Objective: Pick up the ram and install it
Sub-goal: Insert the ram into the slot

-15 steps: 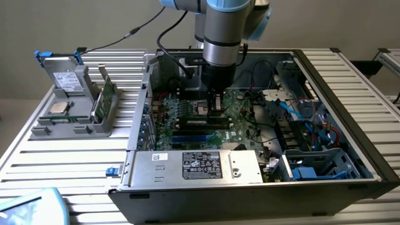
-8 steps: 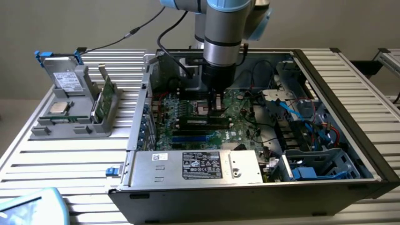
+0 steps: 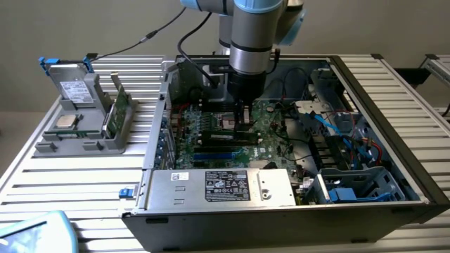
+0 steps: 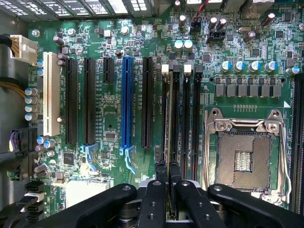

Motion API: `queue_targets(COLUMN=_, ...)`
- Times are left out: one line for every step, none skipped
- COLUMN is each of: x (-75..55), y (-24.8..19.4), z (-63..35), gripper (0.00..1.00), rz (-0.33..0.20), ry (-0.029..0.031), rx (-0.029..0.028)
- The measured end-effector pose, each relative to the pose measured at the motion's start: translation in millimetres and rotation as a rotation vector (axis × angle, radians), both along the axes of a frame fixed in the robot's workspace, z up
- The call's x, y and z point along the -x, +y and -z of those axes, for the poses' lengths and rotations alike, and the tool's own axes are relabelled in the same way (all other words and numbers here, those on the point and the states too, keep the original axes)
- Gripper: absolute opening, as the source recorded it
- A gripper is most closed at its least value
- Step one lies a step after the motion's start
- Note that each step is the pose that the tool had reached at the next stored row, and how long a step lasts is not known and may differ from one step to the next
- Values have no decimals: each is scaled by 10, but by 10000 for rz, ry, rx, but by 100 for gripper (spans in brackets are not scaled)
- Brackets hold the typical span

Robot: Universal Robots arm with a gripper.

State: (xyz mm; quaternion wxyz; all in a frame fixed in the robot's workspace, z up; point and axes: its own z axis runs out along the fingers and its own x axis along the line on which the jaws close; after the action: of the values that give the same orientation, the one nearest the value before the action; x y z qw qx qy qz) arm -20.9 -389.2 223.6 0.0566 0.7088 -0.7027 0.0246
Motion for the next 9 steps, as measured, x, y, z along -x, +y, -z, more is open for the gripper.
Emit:
queue_targets(x=0, y=2, z=0, gripper=13, rz=-1, ry=0, rx=-1)
queue_targets(x=0, y=2, z=0, gripper=13, rz=-1, ry=0, rx=-2)
queue_targets(x=1, y=2, z=0, gripper=13, rz=-1, ry=-1, rx=-1)
queue_targets(x=4, y=3, z=1, gripper=13, rz=-1, ry=-4, rx=-2)
queue_targets(x=10, y=3, z=1, gripper=13, rz=-2, ry=-4, rx=-4)
queue_targets(x=17, y=3, z=1, gripper=13, rz=-1, ry=-2, rx=-3)
queue_targets(x=25, y=3, z=1, gripper=13, rz=0, ry=-3, rx=-2)
queue_targets(x=35, y=3, z=1, gripper=13, rz=0, ry=-5, rx=0)
queue_targets(x=43, y=3, z=0, gripper=13, rz=-1, ry=-7, rx=8)
